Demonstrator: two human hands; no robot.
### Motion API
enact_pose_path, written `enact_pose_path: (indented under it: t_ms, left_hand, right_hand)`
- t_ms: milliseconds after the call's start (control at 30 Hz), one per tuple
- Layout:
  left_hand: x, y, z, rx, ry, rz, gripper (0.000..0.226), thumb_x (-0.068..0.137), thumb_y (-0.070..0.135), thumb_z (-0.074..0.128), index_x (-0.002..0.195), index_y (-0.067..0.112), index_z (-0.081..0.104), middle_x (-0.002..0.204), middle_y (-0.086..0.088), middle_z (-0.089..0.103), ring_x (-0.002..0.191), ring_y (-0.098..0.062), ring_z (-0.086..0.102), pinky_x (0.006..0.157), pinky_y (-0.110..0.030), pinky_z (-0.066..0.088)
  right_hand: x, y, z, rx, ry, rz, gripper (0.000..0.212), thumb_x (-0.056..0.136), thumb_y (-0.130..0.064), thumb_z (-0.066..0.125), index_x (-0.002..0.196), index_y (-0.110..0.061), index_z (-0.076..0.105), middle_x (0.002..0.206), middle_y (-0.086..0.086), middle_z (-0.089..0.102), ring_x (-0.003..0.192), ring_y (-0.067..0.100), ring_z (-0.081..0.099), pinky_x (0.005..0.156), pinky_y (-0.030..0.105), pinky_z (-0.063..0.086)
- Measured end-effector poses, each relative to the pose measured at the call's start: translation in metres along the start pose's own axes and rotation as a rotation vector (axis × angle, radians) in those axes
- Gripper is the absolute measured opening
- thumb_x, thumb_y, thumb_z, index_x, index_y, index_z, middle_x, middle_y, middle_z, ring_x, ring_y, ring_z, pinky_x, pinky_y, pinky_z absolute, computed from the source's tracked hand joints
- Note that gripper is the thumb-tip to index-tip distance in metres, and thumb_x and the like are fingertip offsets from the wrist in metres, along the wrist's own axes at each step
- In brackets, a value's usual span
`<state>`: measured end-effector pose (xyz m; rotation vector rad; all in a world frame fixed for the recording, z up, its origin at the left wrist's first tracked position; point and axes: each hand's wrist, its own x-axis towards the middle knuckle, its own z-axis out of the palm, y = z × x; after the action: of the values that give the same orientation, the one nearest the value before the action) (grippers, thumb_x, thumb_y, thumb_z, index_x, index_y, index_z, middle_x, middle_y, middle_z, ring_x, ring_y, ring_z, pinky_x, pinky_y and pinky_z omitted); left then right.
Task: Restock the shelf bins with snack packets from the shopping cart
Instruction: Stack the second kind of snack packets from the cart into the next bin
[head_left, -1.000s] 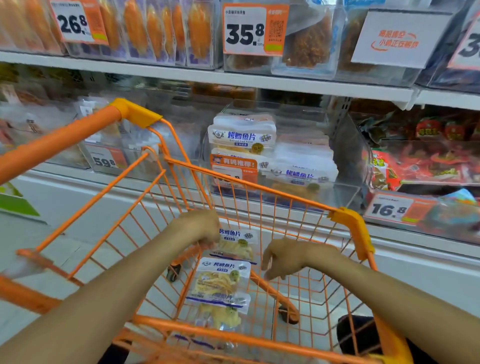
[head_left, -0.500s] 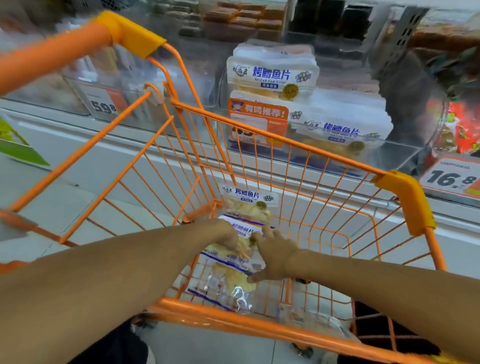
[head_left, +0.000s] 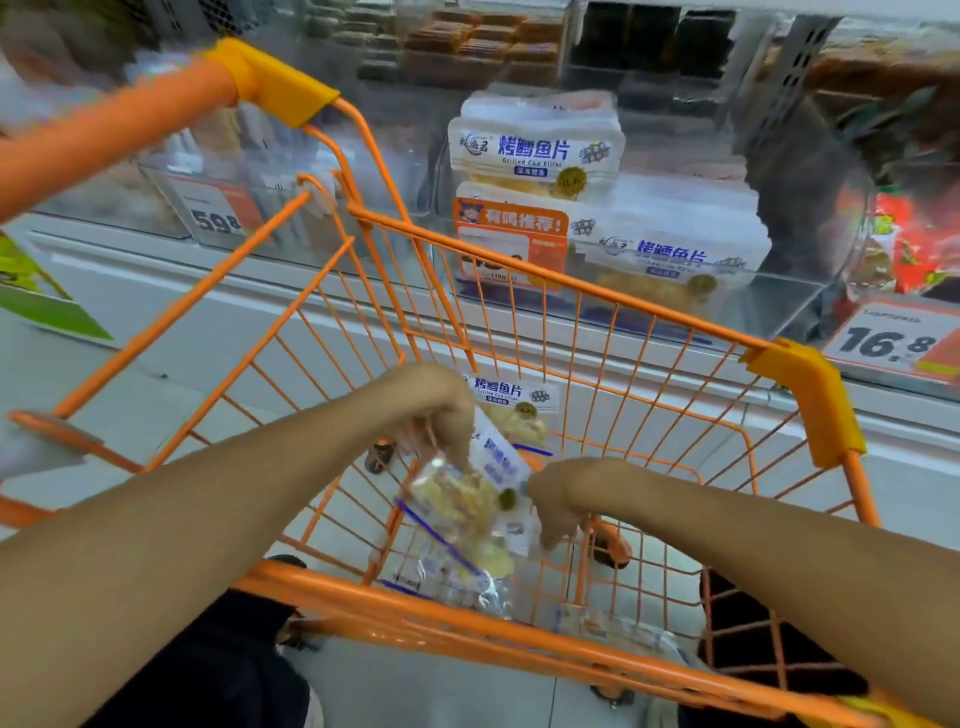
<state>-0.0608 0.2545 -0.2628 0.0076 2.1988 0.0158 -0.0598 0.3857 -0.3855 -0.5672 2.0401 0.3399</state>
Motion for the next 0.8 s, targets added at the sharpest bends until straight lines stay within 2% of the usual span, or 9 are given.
enact_pose_path:
  t_ms: [67,100,200,267,333,433,567,667,800]
  left_hand:
    - [0.01,-0.005,0.003,0.106,0.028,-0.069,0.041,0.095,0.019,0.058,0.132,0.005,0.048,0.13,-0.01,0.058,0.099,-0.018,0.063,0.077,-0.028,0.053]
    - [0.007,-0.012,0.003,0.113,0.058,-0.08,0.041,0.095,0.019,0.058,0.131,0.003,0.046,0.126,-0.01,0.06,0.093,-0.019,0.061,0.076,-0.029,0.053]
    - [0.004,-0.033,0.01,0.161,0.203,-0.148,0.035,0.096,0.016,0.056,0.127,0.0,0.05,0.091,-0.007,0.059,0.083,-0.022,0.055,0.076,-0.03,0.051]
    - [0.007,-0.043,0.013,0.095,0.263,-0.146,0.033,0.096,0.01,0.051,0.128,0.001,0.048,0.094,-0.009,0.054,0.082,-0.024,0.053,0.073,-0.03,0.049]
    - [0.016,-0.043,0.014,-0.005,0.234,-0.107,0.035,0.096,0.01,0.051,0.129,-0.001,0.047,0.11,-0.014,0.056,0.085,-0.028,0.058,0.075,-0.032,0.052]
    - [0.02,-0.038,0.009,-0.192,0.236,-0.038,0.042,0.098,0.016,0.052,0.135,-0.002,0.042,0.121,-0.019,0.057,0.089,-0.029,0.056,0.085,-0.036,0.053]
    - [0.025,-0.045,0.008,-0.314,0.198,-0.02,0.042,0.098,0.017,0.049,0.136,0.003,0.039,0.115,-0.018,0.055,0.086,-0.027,0.053,0.091,-0.04,0.053]
    - [0.026,-0.046,0.008,-0.355,0.268,-0.011,0.039,0.098,0.014,0.046,0.134,0.001,0.04,0.121,-0.021,0.054,0.083,-0.025,0.051,0.079,-0.036,0.052]
    - [0.023,-0.046,0.003,-0.432,0.286,0.011,0.028,0.098,0.01,0.042,0.125,0.005,0.048,0.097,-0.021,0.052,0.07,-0.024,0.046,0.063,-0.031,0.041]
  right_hand:
    - [-0.002,-0.003,0.006,-0.032,0.197,0.001,0.034,0.093,-0.039,0.057,0.078,-0.01,0.051,0.075,0.002,0.052,0.06,0.015,0.046,0.062,0.029,0.042]
    - [-0.001,-0.006,0.011,-0.001,0.289,-0.012,0.036,0.092,-0.044,0.057,0.085,-0.009,0.051,0.079,0.004,0.05,0.065,0.018,0.047,0.067,0.031,0.042]
    - [0.005,-0.017,0.028,0.104,0.431,-0.063,0.074,0.084,-0.06,0.059,0.132,-0.006,0.04,0.127,0.01,0.042,0.113,0.028,0.045,0.088,0.039,0.044]
    - [0.007,-0.026,0.037,0.088,0.471,-0.123,0.079,0.08,-0.058,0.065,0.135,-0.006,0.039,0.133,0.011,0.038,0.119,0.028,0.038,0.097,0.041,0.041]
    - [0.006,-0.033,0.038,0.185,0.492,-0.163,0.075,0.078,-0.047,0.073,0.131,-0.005,0.041,0.129,0.011,0.042,0.112,0.028,0.042,0.093,0.038,0.04]
    - [-0.006,-0.033,0.024,0.336,0.333,-0.202,0.073,0.08,-0.03,0.077,0.135,-0.007,0.035,0.133,0.015,0.046,0.108,0.031,0.05,0.082,0.036,0.042]
    - [-0.043,-0.005,-0.015,0.296,0.064,-0.188,0.062,0.086,-0.021,0.07,0.139,-0.012,0.04,0.142,0.003,0.04,0.125,0.026,0.047,0.093,0.032,0.047]
    - [-0.075,0.023,-0.03,0.402,0.024,-0.202,0.042,0.088,-0.01,0.068,0.125,-0.018,0.051,0.117,-0.004,0.049,0.096,0.017,0.056,0.068,0.023,0.055]
    - [-0.097,0.057,-0.03,0.478,0.203,-0.437,0.022,0.086,-0.016,0.071,0.1,-0.033,0.065,0.101,-0.011,0.067,0.092,0.017,0.065,0.08,0.036,0.055]
